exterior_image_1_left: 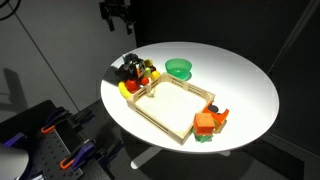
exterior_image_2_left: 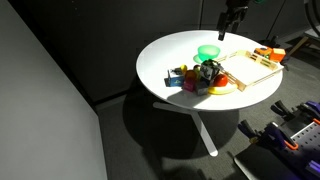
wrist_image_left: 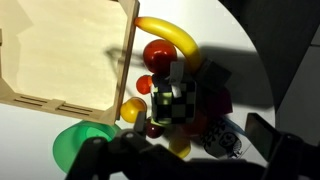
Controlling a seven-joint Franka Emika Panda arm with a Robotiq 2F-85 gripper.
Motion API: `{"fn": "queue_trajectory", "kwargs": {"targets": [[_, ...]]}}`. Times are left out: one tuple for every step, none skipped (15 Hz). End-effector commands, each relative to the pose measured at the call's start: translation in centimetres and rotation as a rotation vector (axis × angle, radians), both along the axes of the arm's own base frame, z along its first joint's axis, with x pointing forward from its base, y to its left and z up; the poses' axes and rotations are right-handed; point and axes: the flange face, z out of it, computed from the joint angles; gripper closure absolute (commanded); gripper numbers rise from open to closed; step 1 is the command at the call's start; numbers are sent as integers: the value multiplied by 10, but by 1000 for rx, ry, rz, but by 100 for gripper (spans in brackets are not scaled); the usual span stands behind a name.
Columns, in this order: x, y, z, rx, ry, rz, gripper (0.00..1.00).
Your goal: Put the white and orange dice in the green bowl
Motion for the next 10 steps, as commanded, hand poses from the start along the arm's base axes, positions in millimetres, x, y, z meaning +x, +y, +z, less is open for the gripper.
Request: {"fn": "queue_trajectory", "kwargs": {"targets": [[21, 10, -13, 6, -24, 5, 0], [24, 12, -17, 6, -29, 8, 0], [28, 14, -22, 2, -32, 6, 0], [31, 15, -26, -1, -35, 6, 0], [33, 16, -28, -6, -35, 7, 0], [35, 15, -29, -12, -32, 9, 0], [25, 13, -32, 4, -20, 18, 0], [27, 14, -34, 2, -19, 19, 0], [29, 14, -35, 2, -19, 19, 0], [29, 14, -35, 2, -19, 19, 0]]}}
